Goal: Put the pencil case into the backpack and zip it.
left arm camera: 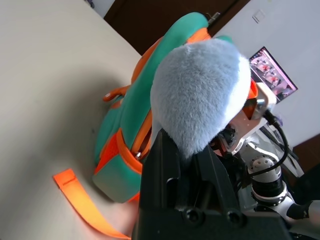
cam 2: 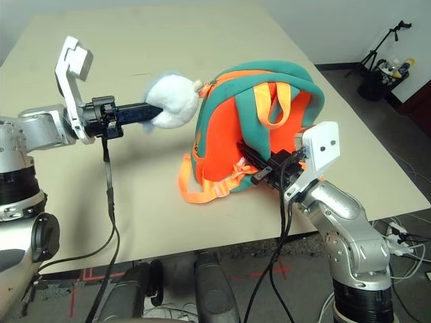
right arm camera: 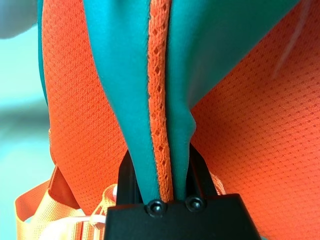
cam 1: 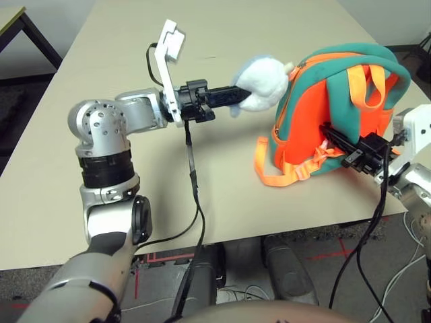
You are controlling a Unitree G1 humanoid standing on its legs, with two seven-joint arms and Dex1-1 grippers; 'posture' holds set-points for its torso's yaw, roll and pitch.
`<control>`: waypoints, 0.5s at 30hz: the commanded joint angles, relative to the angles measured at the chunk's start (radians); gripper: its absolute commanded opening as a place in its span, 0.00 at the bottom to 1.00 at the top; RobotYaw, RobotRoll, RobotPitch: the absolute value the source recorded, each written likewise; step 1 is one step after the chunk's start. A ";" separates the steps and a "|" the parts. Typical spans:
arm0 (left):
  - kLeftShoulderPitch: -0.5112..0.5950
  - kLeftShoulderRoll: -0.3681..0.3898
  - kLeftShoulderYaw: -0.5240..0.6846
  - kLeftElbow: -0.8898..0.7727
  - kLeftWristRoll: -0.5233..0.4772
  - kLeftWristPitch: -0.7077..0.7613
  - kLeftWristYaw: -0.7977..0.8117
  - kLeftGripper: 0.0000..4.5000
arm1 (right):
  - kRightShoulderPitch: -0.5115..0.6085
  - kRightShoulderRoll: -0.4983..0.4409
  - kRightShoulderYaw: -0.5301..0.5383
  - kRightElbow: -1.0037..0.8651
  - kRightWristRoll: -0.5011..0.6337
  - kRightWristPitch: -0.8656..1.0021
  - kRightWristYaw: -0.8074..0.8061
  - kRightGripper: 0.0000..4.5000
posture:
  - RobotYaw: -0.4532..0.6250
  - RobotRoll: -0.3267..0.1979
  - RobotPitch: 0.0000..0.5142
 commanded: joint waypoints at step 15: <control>0.169 0.163 -0.219 0.089 0.098 -0.130 -0.151 0.02 | -0.002 0.017 0.035 0.029 -0.019 -0.015 0.003 0.05 | 0.29 0.62 0.32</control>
